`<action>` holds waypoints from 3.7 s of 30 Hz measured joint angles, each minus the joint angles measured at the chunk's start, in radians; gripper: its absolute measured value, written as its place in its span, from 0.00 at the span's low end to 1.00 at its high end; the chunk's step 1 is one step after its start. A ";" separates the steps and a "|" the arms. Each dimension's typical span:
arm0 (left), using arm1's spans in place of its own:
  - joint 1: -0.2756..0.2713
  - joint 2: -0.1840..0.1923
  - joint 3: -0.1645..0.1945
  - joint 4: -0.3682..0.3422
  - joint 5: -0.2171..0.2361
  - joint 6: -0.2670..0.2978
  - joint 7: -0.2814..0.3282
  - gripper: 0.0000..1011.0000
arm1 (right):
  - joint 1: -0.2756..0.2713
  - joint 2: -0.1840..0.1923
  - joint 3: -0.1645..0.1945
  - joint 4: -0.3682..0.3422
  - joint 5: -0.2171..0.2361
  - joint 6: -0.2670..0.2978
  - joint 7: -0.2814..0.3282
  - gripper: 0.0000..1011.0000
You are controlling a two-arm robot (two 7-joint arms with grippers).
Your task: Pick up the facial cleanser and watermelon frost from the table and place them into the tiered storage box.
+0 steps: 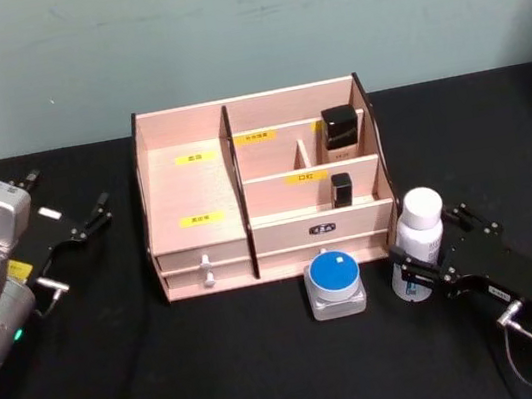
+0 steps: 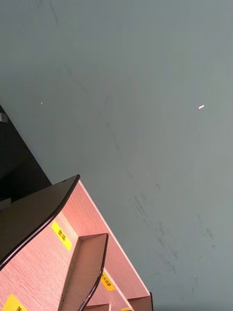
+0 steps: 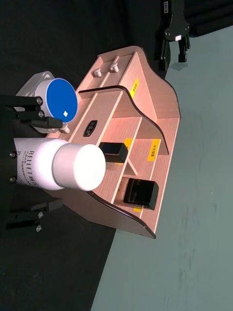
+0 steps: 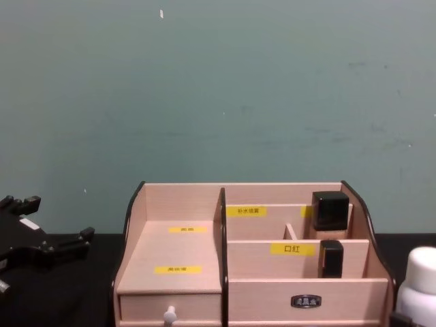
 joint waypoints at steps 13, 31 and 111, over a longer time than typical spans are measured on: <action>0.000 0.000 0.000 0.000 0.000 0.000 0.000 0.99 | -0.001 0.001 0.000 -0.001 0.002 0.001 -0.001 0.59; 0.000 0.000 0.000 0.000 0.000 0.000 0.000 0.99 | -0.006 -0.004 0.013 -0.007 0.010 -0.019 0.030 0.59; 0.000 0.000 0.000 0.000 0.000 0.000 0.000 0.99 | 0.525 -0.184 -0.192 0.216 -0.056 0.131 0.041 0.59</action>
